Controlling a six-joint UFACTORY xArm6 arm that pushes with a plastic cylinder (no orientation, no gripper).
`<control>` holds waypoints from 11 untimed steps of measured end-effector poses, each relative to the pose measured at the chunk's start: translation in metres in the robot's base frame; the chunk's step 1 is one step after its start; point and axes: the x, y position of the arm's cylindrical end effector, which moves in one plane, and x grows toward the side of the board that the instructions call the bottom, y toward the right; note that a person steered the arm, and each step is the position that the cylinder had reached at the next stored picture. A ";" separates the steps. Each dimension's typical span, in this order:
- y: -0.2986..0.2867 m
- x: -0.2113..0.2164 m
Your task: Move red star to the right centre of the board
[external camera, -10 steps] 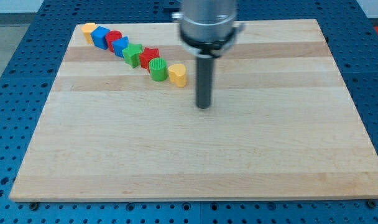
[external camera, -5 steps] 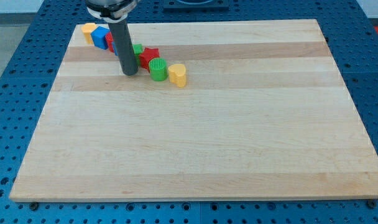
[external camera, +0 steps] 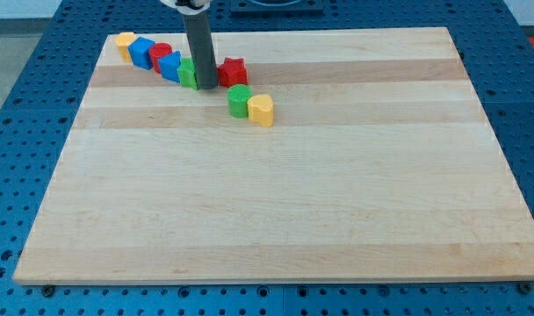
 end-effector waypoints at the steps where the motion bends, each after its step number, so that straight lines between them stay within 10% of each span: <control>1: 0.006 -0.013; 8: 0.197 0.076; 11: 0.162 0.056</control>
